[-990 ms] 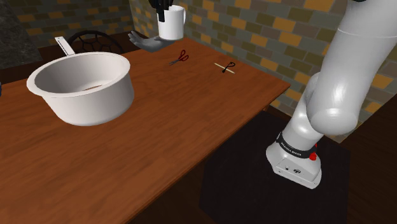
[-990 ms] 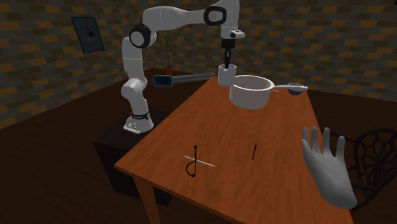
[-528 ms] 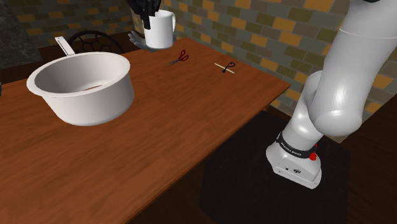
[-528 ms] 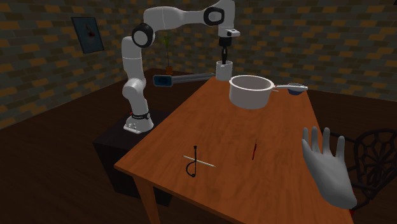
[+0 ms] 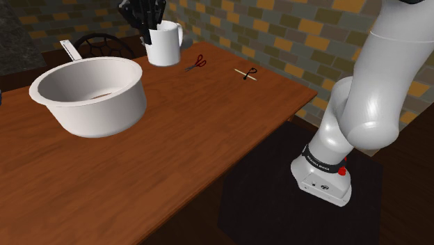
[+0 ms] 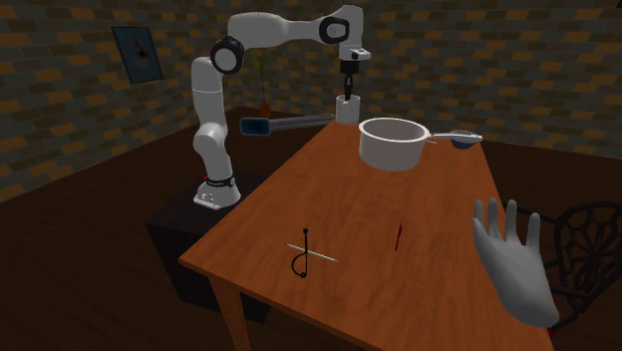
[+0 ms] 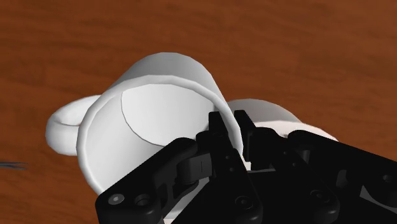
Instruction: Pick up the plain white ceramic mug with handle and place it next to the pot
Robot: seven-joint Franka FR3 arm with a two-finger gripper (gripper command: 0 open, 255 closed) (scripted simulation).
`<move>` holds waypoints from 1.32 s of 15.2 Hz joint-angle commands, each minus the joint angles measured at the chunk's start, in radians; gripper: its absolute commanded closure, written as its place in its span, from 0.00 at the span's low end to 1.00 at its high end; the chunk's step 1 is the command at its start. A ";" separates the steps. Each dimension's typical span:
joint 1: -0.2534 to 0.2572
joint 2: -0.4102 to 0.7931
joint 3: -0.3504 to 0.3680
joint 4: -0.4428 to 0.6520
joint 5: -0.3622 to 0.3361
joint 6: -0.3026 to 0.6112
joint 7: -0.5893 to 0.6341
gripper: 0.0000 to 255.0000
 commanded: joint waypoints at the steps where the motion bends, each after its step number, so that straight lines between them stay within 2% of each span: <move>1: -0.001 -0.007 0.000 -0.036 0.000 0.030 0.000 1.00; 20: -0.003 -0.023 -0.002 -0.313 0.001 0.291 0.001 1.00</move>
